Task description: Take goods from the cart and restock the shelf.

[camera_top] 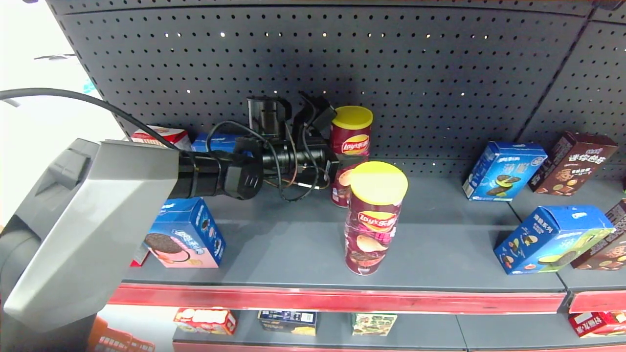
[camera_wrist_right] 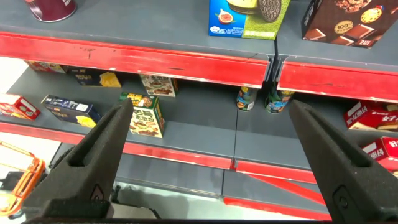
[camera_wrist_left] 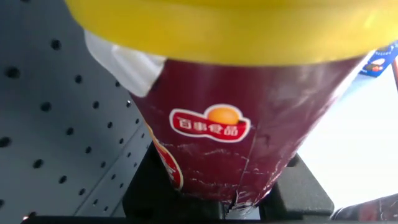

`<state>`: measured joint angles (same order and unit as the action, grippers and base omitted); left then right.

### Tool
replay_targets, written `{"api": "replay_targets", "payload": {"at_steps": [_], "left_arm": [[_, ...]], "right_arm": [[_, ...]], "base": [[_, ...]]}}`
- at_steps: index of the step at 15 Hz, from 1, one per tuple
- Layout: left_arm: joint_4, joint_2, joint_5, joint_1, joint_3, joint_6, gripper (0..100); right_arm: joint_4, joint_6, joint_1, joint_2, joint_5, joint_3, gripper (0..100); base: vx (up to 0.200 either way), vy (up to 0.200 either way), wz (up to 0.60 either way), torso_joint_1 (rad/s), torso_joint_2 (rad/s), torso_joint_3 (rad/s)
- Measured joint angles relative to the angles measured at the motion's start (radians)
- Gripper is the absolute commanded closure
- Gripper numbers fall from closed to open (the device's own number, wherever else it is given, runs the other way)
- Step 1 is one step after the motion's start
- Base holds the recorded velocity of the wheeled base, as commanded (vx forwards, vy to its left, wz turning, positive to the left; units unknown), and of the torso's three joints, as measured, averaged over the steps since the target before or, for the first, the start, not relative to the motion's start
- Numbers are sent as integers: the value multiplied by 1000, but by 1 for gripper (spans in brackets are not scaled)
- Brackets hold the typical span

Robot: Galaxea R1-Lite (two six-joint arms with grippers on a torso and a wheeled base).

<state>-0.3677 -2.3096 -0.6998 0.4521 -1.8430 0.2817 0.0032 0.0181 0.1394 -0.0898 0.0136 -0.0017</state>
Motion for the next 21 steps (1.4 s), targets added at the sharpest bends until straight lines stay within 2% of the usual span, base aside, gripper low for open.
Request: {"api": "replay_targets", "payload": {"at_steps": [3,4,9,12,14,16,17,19,21], "left_arm": [[-1,-10,1,1,-1,0,100],[-1,-13,2,1,0,1,0],[-2,-17,5,-1,13,1,0],[-4,10,5,-9,62,7,0],[-6,67,8,-21,143,47,0],[-3,136,48,-32,233,106,0],[-2,168,85,-34,276,121,0],[-3,211,111,-37,327,129,0],[-11,234,191,-35,356,143,0]], "right_arm": [[0,0,0,0,0,0,0],[0,0,0,0,0,0,0],[0,0,0,-1,0,0,0],[0,0,0,-1,0,0,0],[0,0,0,-1,0,0,0],[0,0,0,-1,0,0,0],[0,0,0,-1,0,0,0],[0,0,0,-1,0,0,0],[0,0,0,-1,0,0,0]], "base": [[0,0,0,0,0,0],[0,0,0,0,0,0],[0,0,0,0,0,0],[0,0,0,0,0,0],[0,0,0,0,0,0],[0,0,0,0,0,0],[0,0,0,0,0,0],[0,0,0,0,0,0],[0,0,0,0,0,0]]}}
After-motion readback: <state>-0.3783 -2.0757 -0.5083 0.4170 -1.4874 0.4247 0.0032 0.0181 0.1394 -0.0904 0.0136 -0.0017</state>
